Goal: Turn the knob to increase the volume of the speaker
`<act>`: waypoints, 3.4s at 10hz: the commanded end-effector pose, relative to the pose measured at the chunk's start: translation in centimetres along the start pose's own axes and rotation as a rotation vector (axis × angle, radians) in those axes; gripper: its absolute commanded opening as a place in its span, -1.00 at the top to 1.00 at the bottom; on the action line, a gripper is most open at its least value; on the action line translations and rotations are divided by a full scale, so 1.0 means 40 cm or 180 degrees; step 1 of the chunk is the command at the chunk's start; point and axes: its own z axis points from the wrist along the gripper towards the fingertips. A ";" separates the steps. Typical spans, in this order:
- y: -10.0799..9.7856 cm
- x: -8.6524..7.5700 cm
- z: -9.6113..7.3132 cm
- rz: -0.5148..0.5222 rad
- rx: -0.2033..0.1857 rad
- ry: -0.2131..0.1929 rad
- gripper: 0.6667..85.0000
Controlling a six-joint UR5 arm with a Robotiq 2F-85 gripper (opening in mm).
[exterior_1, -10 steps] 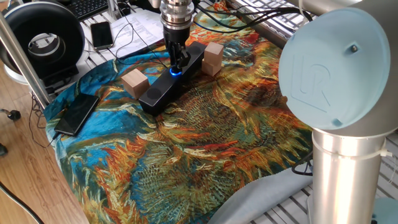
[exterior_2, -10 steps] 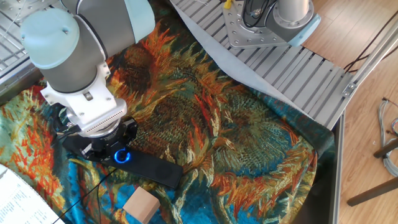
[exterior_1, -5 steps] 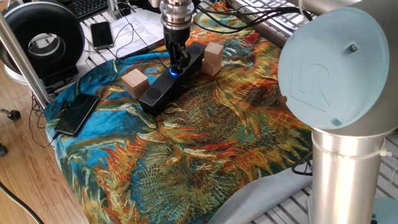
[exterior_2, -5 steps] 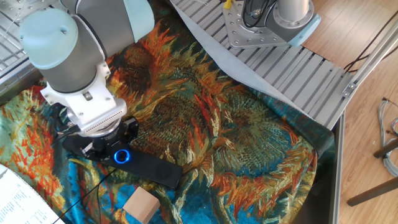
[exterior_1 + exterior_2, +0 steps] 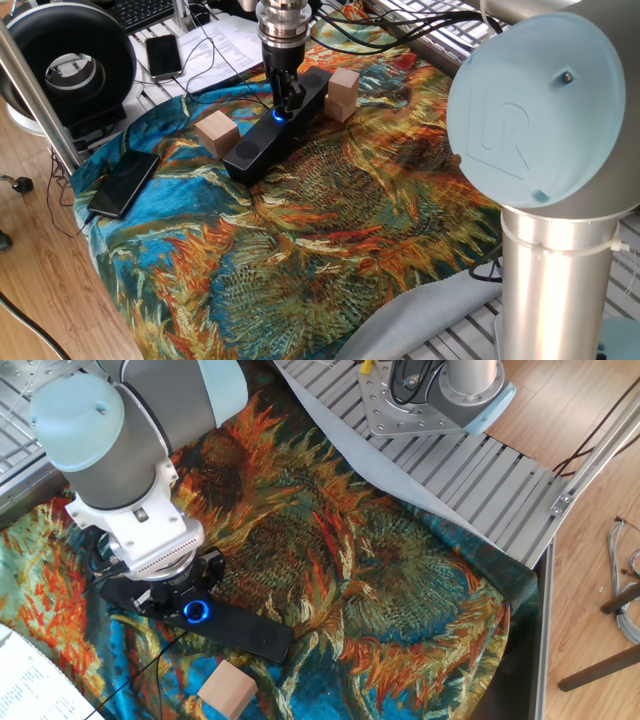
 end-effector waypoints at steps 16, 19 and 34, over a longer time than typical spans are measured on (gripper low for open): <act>-0.012 -0.010 0.005 0.0166 0.0023 -0.0062 0.23; -0.021 -0.016 0.002 0.0298 0.0066 -0.0103 0.30; -0.057 -0.022 0.006 0.1361 0.0216 -0.0272 0.53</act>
